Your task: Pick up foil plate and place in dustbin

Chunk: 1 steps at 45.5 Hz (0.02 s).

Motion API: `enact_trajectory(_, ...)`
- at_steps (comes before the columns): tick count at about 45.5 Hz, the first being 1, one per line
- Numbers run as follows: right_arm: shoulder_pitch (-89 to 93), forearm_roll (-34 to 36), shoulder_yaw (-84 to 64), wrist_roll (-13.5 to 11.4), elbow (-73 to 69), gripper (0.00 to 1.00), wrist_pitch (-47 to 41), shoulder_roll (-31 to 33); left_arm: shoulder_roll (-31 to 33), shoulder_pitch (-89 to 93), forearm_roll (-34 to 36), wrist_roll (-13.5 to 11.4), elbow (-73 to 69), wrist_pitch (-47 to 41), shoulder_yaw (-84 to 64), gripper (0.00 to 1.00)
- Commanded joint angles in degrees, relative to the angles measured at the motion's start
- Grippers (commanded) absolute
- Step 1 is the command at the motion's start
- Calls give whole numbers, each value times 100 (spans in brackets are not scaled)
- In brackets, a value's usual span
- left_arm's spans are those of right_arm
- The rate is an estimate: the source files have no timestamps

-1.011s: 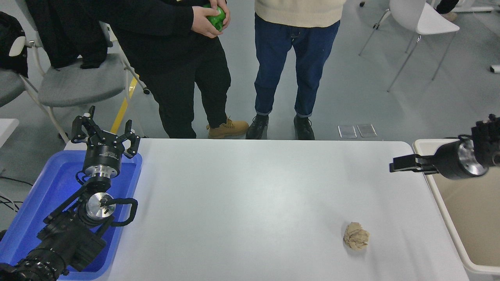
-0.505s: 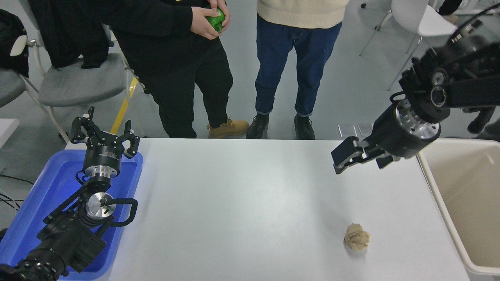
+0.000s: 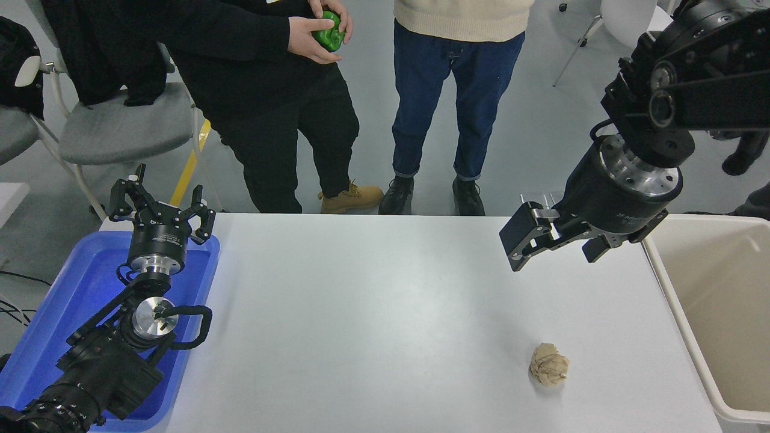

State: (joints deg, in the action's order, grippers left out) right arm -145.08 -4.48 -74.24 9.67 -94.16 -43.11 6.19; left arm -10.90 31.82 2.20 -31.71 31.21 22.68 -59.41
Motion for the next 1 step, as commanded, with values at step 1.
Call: enact_trajectory(1, -170, 61, -64, 0, -6, 100, -128, -4, 0, 0, 0, 7, -1, 0, -9, 99)
